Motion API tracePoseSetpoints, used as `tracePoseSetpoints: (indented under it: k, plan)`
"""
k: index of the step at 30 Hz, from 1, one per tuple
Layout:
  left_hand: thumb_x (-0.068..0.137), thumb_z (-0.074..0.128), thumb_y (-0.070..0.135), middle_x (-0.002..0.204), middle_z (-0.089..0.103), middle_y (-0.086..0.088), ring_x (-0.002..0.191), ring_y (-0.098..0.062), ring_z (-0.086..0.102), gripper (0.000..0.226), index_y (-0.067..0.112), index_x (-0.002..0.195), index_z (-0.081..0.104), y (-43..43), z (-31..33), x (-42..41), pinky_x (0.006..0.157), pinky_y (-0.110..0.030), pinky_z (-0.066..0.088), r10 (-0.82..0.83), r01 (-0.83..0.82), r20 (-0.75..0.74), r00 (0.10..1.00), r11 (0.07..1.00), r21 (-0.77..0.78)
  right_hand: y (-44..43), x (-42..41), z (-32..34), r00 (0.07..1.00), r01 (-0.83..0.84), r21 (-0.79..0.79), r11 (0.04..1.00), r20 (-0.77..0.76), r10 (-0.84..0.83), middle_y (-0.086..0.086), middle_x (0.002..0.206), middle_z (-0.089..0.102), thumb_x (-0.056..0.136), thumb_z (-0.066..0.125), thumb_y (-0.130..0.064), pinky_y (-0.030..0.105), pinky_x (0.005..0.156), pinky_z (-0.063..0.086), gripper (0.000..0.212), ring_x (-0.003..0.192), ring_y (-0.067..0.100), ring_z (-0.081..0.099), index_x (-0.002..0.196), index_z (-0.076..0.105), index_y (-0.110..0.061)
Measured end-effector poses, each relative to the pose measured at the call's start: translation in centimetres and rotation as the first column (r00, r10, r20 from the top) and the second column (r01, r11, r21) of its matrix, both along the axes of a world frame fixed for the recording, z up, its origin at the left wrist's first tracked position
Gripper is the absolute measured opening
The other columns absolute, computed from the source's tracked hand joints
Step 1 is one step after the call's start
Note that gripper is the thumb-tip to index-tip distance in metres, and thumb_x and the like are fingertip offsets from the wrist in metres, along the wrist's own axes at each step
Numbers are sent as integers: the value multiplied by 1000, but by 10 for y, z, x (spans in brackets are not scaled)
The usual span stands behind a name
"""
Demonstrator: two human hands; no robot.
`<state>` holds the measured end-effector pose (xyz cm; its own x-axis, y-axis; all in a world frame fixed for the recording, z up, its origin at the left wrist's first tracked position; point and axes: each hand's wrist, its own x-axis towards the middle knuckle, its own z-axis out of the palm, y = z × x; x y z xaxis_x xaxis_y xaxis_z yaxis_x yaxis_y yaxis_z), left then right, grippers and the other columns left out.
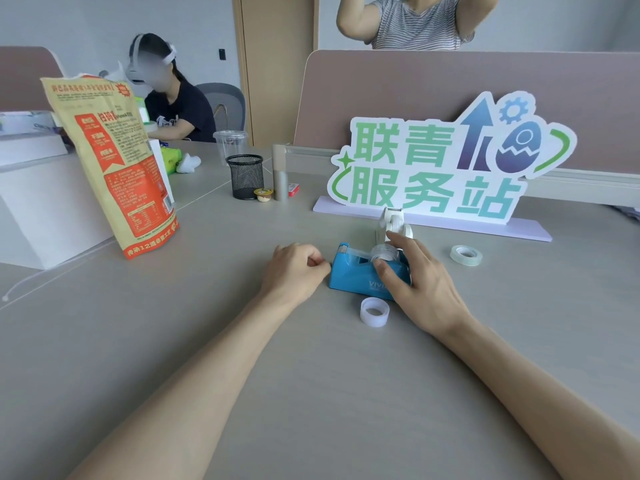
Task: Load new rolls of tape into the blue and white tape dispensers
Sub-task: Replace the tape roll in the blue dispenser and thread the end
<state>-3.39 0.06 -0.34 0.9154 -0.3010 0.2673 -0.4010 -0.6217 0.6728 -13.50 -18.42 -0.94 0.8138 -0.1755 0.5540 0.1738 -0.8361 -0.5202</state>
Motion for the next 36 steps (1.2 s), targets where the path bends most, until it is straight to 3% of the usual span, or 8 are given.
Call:
tracePoseSetpoints:
  k: [6, 12, 17, 20, 23, 27, 31, 36]
  plan:
    - [80, 60, 26, 90, 68, 5, 106, -25, 56, 13, 25, 83, 73, 1, -3, 3, 87, -39, 50, -41, 42, -38, 998, 999, 27, 2, -1, 2, 1000, 8, 3, 1000, -16, -8, 1, 129, 55, 95, 54, -35, 23, 80, 36, 46, 102, 15, 53, 138, 45, -21]
    - [81, 59, 27, 102, 58, 6, 106, -16, 53, 13, 29, 89, 69, 8, 3, 0, 84, -33, 48, -73, 76, -48, 996, 996, 53, 2, -2, 3, 999, 2, 35, 999, -44, -1, -1, 124, 58, 91, 59, -35, 22, 82, 36, 51, 98, 10, 50, 138, 45, -21]
    - [78, 63, 42, 98, 59, 12, 97, -10, 57, 21, 28, 93, 59, 12, 18, -7, 78, -30, 47, -198, 228, -218, 956, 966, 119, -7, -7, 10, 957, -130, 411, 902, -187, 223, -4, 118, 60, 69, 67, -19, 35, 93, 52, 73, 108, 25, 60, 136, 41, -36]
    - [74, 66, 57, 85, 61, 9, 82, -13, 59, 36, 25, 85, 53, 9, 11, -9, 63, -31, 43, -90, 103, -90, 992, 984, 146, -11, -6, 7, 955, -117, 451, 885, -192, 224, -1, 120, 62, 73, 80, -9, 28, 92, 52, 83, 107, 20, 65, 142, 39, -30]
    - [83, 62, 52, 77, 64, 6, 78, -21, 61, 32, 23, 77, 50, 4, 4, -13, 54, -30, 34, 10, -27, 109, 994, 988, 154, -10, -5, 7, 946, -116, 445, 888, -223, 236, -3, 120, 66, 72, 84, -14, 28, 96, 51, 81, 107, 14, 67, 141, 44, -24]
    - [89, 58, 45, 85, 66, 7, 84, -19, 62, 25, 21, 86, 63, -1, 3, -14, 68, -32, 45, -141, 132, 58, 988, 982, 137, -18, -9, 12, 888, -257, 548, 796, -190, 418, 8, 123, 69, 83, 68, 7, 23, 92, 53, 52, 110, 14, 67, 132, 56, -7]
    - [88, 61, 45, 109, 64, 8, 105, -14, 58, 29, 22, 106, 64, 5, 0, -6, 88, -32, 46, -229, 223, 27, 973, 965, 140, -20, -8, 11, 894, -236, 530, 814, -210, 396, 10, 124, 68, 85, 63, 13, 19, 90, 52, 48, 108, 10, 67, 131, 57, -1]
    - [77, 68, 52, 121, 43, 5, 121, -10, 43, 68, 38, 138, 41, 14, 1, -3, 97, -28, 38, -321, 350, -198, 926, 928, 129, -9, 2, 5, 938, -156, 443, 883, -213, 272, -2, 117, 72, 83, 72, 0, 32, 98, 52, 41, 109, 9, 68, 121, 65, -14]
